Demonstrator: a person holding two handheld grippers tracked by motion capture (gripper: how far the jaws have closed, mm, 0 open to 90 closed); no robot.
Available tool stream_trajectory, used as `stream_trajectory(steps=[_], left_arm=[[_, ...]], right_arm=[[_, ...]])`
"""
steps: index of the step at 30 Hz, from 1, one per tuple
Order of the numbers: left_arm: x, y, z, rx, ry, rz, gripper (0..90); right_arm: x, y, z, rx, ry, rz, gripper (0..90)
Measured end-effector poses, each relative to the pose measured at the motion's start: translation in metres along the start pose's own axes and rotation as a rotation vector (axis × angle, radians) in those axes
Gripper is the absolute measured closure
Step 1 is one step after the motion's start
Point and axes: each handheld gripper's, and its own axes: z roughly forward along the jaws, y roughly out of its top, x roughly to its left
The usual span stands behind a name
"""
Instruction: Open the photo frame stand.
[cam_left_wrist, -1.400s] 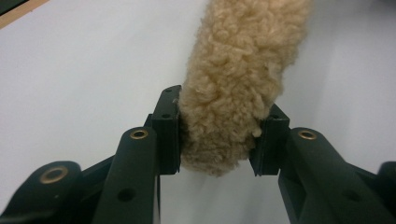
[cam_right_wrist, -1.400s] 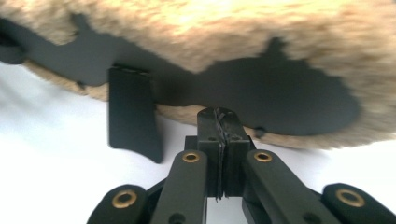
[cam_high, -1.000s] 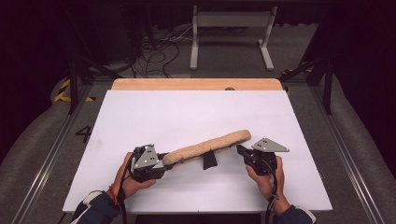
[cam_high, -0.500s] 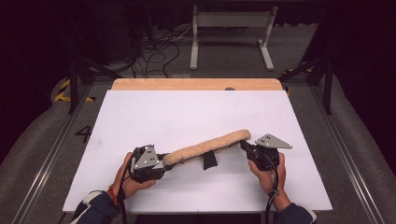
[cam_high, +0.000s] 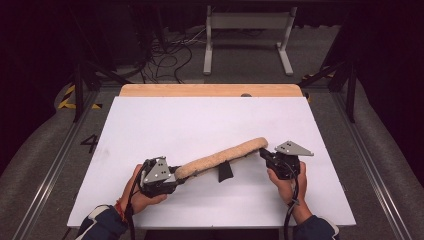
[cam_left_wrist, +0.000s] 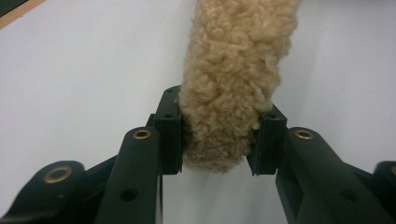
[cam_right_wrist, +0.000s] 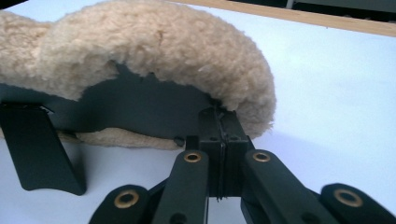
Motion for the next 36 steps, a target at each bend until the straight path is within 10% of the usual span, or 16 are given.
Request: stream_trajectory(steps=[36], left_arm=[[-0.019, 0.004, -0.001, 0.022, 0.011, 0.063, 64.2]], right_arm=[[-0.015, 0.007, 0.012, -0.016, -0.011, 0.016, 90.0]])
